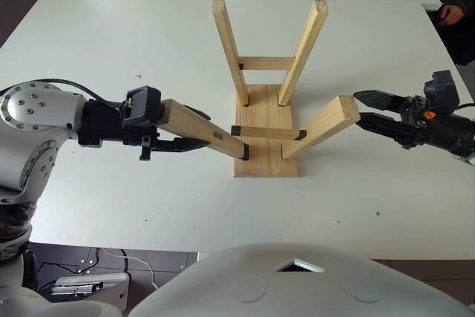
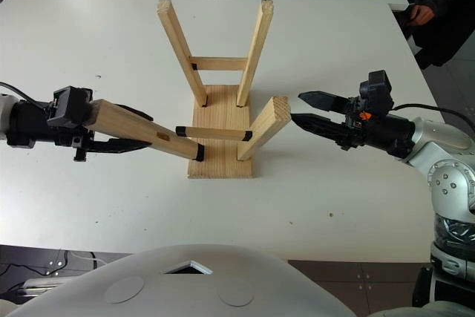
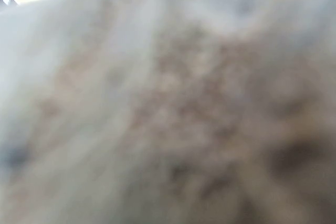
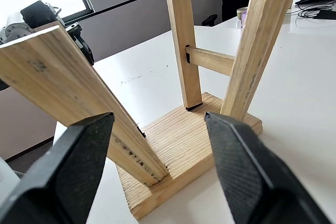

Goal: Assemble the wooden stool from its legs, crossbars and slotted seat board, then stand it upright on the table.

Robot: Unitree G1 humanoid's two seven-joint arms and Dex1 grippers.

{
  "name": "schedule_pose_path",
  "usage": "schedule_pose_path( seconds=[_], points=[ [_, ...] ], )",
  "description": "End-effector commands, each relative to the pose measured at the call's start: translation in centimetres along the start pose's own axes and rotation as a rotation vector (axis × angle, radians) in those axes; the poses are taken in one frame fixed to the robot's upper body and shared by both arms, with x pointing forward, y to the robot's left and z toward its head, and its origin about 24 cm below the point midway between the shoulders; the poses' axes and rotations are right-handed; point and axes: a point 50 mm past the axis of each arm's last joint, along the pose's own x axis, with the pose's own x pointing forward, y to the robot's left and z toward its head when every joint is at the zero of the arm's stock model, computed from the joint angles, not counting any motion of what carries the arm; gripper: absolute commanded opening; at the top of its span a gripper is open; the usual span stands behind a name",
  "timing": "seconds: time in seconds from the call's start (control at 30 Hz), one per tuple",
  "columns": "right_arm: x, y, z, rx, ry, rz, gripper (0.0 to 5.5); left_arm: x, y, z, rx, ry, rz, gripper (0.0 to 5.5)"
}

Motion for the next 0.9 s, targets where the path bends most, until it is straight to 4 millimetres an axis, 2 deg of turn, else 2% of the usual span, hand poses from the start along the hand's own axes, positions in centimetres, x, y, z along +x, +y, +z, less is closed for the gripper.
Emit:
schedule_pose_path(
  seconds=[0.03, 0.17, 0.33, 0.67, 0.9],
  points=[
    [0.2, 0.2, 0.3, -0.025, 0.0, 0.005, 3.16, -0.2, 0.8, -1.4, -0.052, 0.094, 0.049, 2.05],
    [0.4, 0.2, 0.2, -0.031, 0.006, 0.008, 3.16, 0.7, 1.4, -1.5, -0.008, 0.137, 0.04, 2.05],
    [1.0, 0.2, 0.0, -0.033, 0.012, 0.024, 3.16, 1.7, 2.4, -0.6, 0.016, 0.099, 0.073, 2.05],
    [0.8, 0.1, 0.1, -0.043, 0.028, 0.028, 3.16, 1.0, 2.6, 1.0, -0.016, 0.027, 0.06, 2.05],
    [0.7, 0.1, 0.3, -0.046, 0.029, 0.025, 3.16, 0.3, 2.3, 0.9, -0.02, 0.041, 0.023, 2.05]
  ],
)
